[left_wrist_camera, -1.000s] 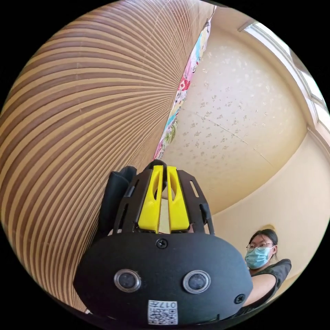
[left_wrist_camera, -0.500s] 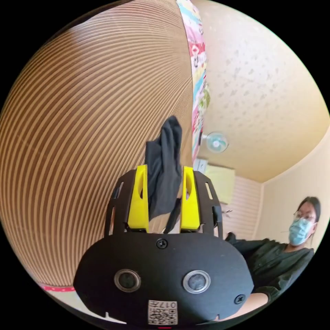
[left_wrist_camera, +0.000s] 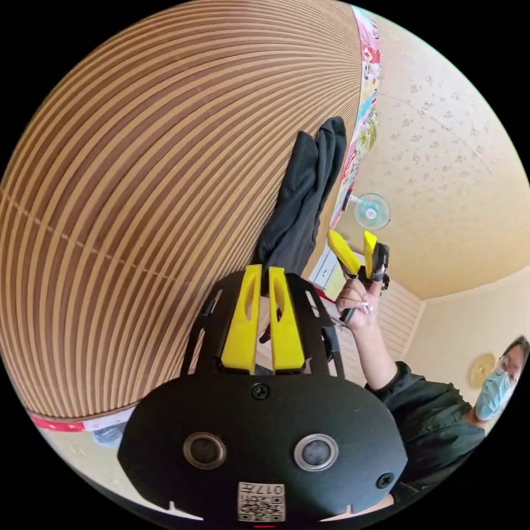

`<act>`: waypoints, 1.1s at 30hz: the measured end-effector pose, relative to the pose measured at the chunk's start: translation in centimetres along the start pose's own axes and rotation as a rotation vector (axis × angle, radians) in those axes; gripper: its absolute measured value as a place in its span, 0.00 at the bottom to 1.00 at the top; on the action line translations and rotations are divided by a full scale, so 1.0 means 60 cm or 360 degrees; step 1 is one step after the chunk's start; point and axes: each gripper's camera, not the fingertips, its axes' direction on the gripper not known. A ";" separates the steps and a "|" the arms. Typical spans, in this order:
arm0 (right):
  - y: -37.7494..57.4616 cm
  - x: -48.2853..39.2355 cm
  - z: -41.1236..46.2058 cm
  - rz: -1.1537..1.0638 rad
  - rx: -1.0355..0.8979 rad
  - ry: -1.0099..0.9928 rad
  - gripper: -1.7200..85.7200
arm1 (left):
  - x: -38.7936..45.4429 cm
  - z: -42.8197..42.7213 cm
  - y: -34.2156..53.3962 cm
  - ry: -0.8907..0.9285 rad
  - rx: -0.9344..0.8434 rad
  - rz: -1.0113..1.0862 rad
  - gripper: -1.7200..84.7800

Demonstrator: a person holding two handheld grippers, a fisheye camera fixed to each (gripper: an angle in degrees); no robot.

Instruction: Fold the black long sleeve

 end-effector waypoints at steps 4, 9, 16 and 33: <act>-0.051 -0.050 0.057 0.0075 -0.0110 0.0220 0.20 | 0.004 0.010 0.017 0.0115 0.0031 0.0135 0.03; -0.094 -0.163 0.160 -0.0161 -0.0270 0.0873 0.25 | -0.010 0.032 0.039 0.0316 0.0173 0.0104 0.03; -0.117 -0.186 0.303 -0.0257 -0.0658 0.1771 0.21 | -0.005 0.067 0.059 0.0391 0.0236 0.0160 0.03; 0.110 0.225 -0.291 -0.0230 0.0576 -0.0285 0.07 | 0.056 0.249 0.038 0.0124 -0.0334 0.0507 0.15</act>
